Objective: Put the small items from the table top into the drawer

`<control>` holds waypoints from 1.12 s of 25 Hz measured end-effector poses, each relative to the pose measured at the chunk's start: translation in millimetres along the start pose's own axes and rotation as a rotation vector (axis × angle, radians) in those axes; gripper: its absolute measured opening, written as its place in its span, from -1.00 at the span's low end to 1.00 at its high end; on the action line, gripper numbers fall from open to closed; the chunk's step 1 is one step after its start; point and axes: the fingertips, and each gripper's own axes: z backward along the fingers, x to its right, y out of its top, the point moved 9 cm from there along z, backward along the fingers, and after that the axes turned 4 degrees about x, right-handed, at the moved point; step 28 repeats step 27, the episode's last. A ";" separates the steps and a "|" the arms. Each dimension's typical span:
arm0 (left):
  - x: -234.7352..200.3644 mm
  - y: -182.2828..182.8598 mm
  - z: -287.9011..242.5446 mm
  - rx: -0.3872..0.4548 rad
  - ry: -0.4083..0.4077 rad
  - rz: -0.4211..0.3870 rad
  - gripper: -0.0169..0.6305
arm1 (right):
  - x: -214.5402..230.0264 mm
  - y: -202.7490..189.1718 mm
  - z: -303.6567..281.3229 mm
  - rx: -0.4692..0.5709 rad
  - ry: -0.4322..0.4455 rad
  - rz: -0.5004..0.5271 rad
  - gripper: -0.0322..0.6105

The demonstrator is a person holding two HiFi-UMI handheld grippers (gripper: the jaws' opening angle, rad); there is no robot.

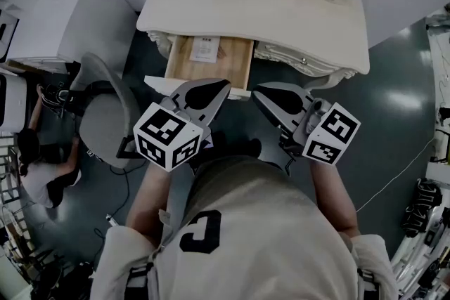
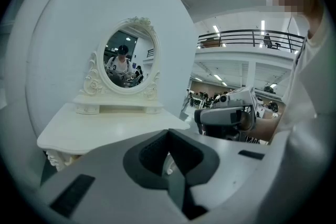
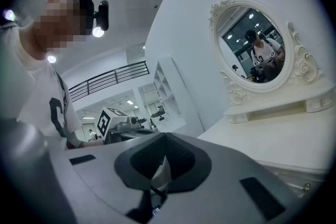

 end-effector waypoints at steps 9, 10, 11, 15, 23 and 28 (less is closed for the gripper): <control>1.4 -4.1 6.4 -0.015 -0.001 -0.002 -0.77 | -5.9 -6.7 0.4 0.010 -0.008 -0.012 -0.81; 1.6 -4.2 6.9 -0.015 -0.002 -0.003 -0.77 | -6.7 -6.6 0.2 0.009 -0.007 -0.011 -0.81; 1.9 -4.4 7.3 -0.014 -0.003 -0.003 -0.77 | -7.4 -6.7 0.2 0.009 -0.007 -0.011 -0.81; 3.8 -5.1 8.0 -0.010 -0.010 -0.005 -0.77 | -9.5 -7.5 1.3 0.010 -0.013 -0.009 -0.81; 6.2 -6.5 3.3 -0.010 -0.022 -0.004 -0.77 | -10.7 -8.4 7.8 0.005 -0.028 -0.003 -0.81; 7.7 -4.8 -2.3 -0.008 -0.030 -0.007 -0.77 | -6.6 -9.8 11.5 0.003 -0.040 -0.009 -0.81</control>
